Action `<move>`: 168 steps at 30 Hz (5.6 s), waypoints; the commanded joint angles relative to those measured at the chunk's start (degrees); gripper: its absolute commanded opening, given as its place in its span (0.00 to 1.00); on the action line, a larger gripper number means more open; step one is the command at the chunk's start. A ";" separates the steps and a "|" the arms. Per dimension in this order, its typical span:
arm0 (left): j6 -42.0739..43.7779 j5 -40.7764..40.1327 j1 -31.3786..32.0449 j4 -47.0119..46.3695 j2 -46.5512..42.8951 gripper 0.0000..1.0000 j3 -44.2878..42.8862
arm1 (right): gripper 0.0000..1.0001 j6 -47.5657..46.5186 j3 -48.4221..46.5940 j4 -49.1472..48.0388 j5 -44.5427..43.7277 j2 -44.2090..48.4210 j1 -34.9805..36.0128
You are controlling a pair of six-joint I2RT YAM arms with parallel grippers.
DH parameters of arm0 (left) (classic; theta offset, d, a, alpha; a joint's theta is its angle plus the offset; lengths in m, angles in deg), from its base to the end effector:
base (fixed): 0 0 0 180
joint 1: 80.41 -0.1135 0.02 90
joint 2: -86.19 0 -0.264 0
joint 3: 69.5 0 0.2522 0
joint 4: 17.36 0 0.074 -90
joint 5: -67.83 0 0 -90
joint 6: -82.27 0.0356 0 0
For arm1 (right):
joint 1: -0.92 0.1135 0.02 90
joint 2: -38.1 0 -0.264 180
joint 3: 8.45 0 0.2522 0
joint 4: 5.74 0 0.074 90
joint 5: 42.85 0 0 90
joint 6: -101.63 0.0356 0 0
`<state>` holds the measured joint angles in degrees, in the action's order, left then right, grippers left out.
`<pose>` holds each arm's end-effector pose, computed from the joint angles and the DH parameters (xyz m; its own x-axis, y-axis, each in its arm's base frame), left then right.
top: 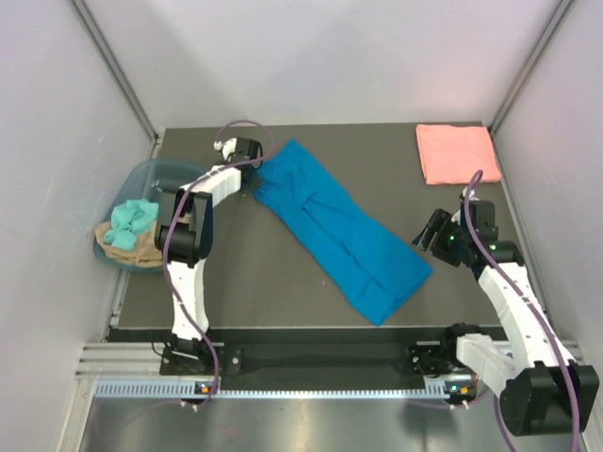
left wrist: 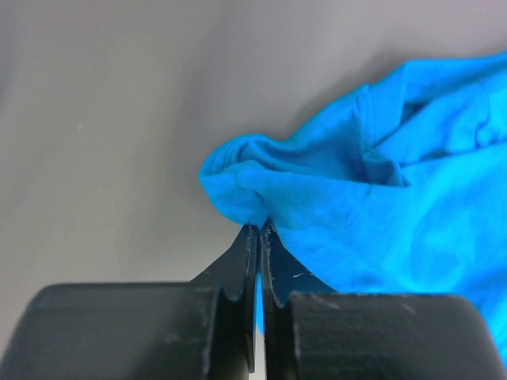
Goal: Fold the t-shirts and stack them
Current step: Fold the tshirt
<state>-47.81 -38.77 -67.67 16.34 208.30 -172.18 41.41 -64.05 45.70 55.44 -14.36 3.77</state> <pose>0.4539 -0.0922 0.1667 -0.6255 -0.4912 -0.6062 -0.4686 0.8577 -0.2114 0.1831 0.0143 0.2551 -0.7193 0.4563 -0.5239 0.2445 0.8721 0.4238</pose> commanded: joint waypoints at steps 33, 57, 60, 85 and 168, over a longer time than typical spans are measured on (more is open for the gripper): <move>4.74 12.56 0.53 0.36 -5.37 0.56 -8.16 | 0.64 3.18 -3.33 -7.35 0.41 -1.77 1.72; -23.99 4.83 51.42 4.49 -32.20 0.46 34.61 | 0.64 -0.25 -4.30 1.35 3.83 7.81 2.07; -25.40 4.38 52.74 4.40 -30.71 0.46 34.17 | 0.64 -0.33 -4.74 2.23 3.92 8.61 2.07; -25.14 1.57 54.59 5.89 -23.93 0.22 31.45 | 0.65 -1.04 -4.12 3.73 3.13 11.25 2.07; -13.39 -5.65 41.26 27.36 -52.14 0.51 32.76 | 0.50 11.64 -0.75 -13.49 -11.46 -8.61 42.17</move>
<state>-71.02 -41.89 -19.44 49.50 157.04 -135.29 61.59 -57.85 33.94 44.16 -23.43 52.14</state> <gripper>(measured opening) 0.507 0.511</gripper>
